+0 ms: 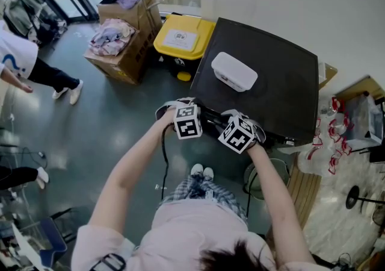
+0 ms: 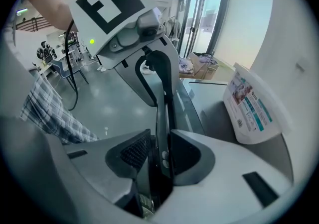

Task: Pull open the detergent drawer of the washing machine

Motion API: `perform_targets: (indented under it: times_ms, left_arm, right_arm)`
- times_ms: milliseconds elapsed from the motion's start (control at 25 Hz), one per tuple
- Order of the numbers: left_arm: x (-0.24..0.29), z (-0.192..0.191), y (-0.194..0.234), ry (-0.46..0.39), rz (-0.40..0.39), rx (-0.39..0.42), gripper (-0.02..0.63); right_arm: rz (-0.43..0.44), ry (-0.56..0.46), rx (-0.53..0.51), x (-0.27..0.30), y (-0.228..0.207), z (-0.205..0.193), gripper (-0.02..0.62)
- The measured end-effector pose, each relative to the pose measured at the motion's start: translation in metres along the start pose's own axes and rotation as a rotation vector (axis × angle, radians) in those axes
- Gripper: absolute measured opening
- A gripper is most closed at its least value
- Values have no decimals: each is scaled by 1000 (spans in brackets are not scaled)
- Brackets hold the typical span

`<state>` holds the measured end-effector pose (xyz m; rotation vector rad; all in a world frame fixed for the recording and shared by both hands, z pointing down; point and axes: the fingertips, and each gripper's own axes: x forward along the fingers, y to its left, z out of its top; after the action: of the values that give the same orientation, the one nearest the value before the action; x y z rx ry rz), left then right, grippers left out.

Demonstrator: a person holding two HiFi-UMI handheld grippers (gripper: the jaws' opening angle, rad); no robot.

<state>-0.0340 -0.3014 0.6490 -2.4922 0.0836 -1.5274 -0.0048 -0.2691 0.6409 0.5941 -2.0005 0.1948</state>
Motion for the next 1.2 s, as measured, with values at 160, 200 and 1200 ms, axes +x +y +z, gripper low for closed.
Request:
perform_targets:
  times_ms: [160, 200, 1200]
  left_arm:
    - [0, -1, 4, 5, 43, 27, 103]
    - [1, -1, 4, 7, 53, 33, 91]
    - [2, -3, -3, 43, 80, 189, 55]
  right_arm:
    - [-54, -6, -14, 1, -4, 1, 111]
    - [-66, -6, -18, 1, -4, 0, 103]
    - [-130, 66, -87, 7, -4, -3, 51]
